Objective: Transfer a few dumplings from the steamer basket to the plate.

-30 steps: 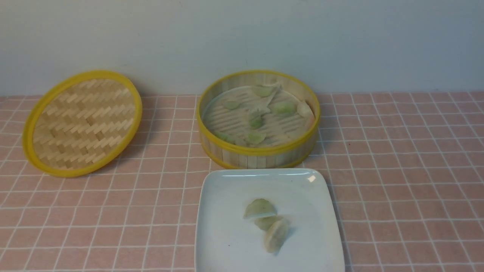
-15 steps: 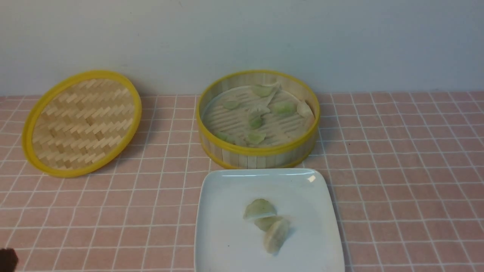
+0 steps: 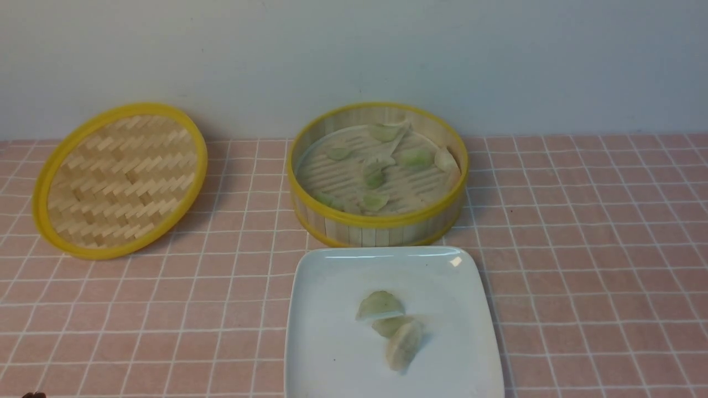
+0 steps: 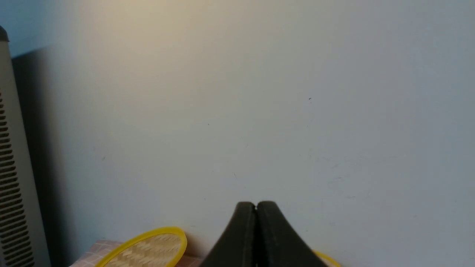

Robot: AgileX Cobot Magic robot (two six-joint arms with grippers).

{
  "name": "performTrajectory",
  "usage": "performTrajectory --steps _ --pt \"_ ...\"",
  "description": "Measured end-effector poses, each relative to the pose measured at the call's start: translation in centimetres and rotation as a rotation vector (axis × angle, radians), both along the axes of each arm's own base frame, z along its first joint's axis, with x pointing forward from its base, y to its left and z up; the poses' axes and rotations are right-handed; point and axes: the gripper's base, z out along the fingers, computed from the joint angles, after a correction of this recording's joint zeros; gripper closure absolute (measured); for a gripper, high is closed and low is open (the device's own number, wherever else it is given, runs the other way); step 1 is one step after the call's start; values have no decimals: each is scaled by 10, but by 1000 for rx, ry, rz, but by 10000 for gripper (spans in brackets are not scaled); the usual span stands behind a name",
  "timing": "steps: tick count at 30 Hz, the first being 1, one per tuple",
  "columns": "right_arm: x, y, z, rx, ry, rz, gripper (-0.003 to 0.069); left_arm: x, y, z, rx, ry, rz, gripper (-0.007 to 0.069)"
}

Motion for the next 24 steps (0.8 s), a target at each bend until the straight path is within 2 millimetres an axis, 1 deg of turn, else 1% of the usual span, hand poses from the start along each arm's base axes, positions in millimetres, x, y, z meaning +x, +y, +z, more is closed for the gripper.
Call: performTrajectory --steps 18,24 --pt "0 0 0 1 1 2 669 0 0 0 0 0 0 631" --pt "-2 5 -2 -6 22 66 669 0 0 0 0 0 0 631"
